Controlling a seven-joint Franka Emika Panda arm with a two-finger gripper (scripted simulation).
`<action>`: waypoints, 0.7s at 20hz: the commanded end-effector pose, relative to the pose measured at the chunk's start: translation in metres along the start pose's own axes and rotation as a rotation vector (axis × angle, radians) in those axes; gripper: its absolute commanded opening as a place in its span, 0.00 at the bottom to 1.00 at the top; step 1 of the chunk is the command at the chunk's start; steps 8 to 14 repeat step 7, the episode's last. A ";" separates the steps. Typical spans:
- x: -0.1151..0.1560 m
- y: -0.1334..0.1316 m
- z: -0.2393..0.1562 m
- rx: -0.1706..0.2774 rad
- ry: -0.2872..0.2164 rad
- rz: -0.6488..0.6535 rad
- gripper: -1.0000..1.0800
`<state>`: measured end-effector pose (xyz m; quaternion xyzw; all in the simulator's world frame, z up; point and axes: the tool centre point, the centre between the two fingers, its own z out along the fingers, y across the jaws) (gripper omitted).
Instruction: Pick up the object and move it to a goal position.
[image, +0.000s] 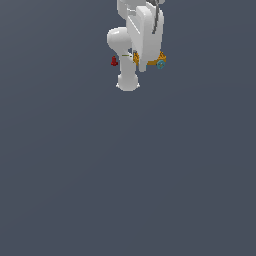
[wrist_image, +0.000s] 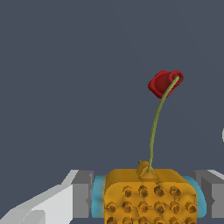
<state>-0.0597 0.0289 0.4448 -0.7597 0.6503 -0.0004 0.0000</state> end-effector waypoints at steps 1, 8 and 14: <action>-0.001 0.002 -0.009 -0.001 0.000 0.000 0.00; -0.002 0.002 -0.014 -0.001 0.000 -0.001 0.00; -0.002 0.002 -0.014 -0.001 0.000 -0.001 0.00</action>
